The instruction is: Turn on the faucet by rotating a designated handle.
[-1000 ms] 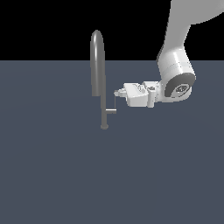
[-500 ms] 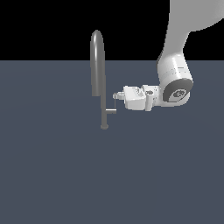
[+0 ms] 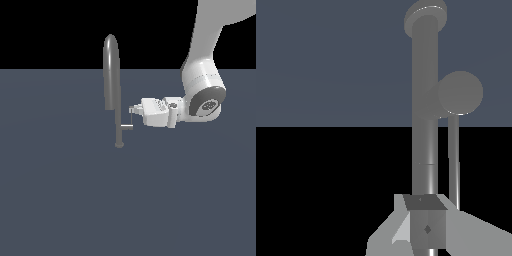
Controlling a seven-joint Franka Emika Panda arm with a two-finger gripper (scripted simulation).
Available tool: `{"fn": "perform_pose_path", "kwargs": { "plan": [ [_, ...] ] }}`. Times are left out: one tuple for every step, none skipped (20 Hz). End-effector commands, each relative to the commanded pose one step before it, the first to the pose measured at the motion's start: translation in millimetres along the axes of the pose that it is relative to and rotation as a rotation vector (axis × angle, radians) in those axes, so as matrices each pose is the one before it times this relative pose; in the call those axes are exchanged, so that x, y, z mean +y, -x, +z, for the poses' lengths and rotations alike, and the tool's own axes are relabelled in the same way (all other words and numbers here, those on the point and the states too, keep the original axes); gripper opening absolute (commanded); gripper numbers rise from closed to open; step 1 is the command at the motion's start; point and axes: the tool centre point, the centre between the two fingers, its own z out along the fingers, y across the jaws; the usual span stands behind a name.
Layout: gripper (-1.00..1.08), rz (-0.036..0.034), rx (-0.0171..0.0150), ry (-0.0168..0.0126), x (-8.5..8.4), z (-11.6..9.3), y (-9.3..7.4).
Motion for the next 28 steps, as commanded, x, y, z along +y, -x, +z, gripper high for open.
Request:
{"fn": "perform_pose_path", "kwargs": {
  "plan": [
    [-1.0, -0.00028, -0.00072, 0.00088, 7.14, 0.13, 2.96],
    [-1.0, 0.0, 0.0, 0.0, 0.0, 0.0, 0.0],
    [-1.0, -0.00018, 0.00196, -0.0033, -3.61, -0.24, -2.22],
    [-1.0, 0.0, 0.0, 0.0, 3.12, -0.1, -0.15],
    [-1.0, 0.0, -0.00043, 0.00054, 3.16, 0.15, -0.14],
    [-1.0, 0.0, 0.0, 0.0, 3.17, -0.11, -0.15],
    [-1.0, 0.0, -0.0003, 0.00039, 3.21, 0.07, -0.15],
    [-1.0, 0.0, 0.0, 0.0, 3.23, -0.11, -0.15],
    [-1.0, 0.0, -0.00042, 0.00055, 3.26, 0.15, -0.15],
    [-1.0, 0.0, 0.0, 0.0, 3.28, -0.11, -0.16],
    [-1.0, 0.0, -0.0004, 0.00056, 3.31, 0.14, -0.15],
    [-1.0, 0.0, 0.0, 0.0, 3.33, -0.12, -0.16],
    [-1.0, 0.0, -0.00027, 0.0004, 3.36, 0.06, -0.16],
    [-1.0, 0.0, 0.0, 0.0, 3.39, -0.13, -0.17],
    [-1.0, 0.0, 0.0, 0.0, 0.0, 0.0, 0.0],
    [-1.0, -0.01225, 0.00357, -0.00428, -7.98, 0.23, 3.72],
    [-1.0, 0.0013, -0.00044, 0.00052, 4.09, -0.01, -2.54],
    [-1.0, 0.0013, -0.00044, 0.00052, 4.13, -0.01, -2.56],
    [-1.0, 0.00137, -0.00046, 0.00055, 4.16, 0.0, -2.62],
    [-1.0, 0.0013, -0.00043, 0.00052, 4.21, -0.02, -2.6],
    [-1.0, 0.00137, -0.00045, 0.00055, 4.24, -0.01, -2.66],
    [-1.0, 0.00137, -0.00044, 0.00055, 4.28, -0.01, -2.69],
    [-1.0, 0.00138, -0.00044, 0.00055, 4.32, -0.02, -2.72],
    [-1.0, 0.00145, -0.00044, 0.00058, 4.35, -0.02, -2.78],
    [-1.0, 0.00139, -0.0004, 0.00055, 4.4, -0.04, -2.8],
    [-1.0, 0.0, 0.0, 0.0, 0.0, 0.0, 0.0],
    [-1.0, -0.02439, 0.0031, -0.00304, -11.48, 0.11, 11.57],
    [-1.0, 0.00375, -0.00049, 0.00049, 3.93, 0.0, -6.39]
  ]
}}
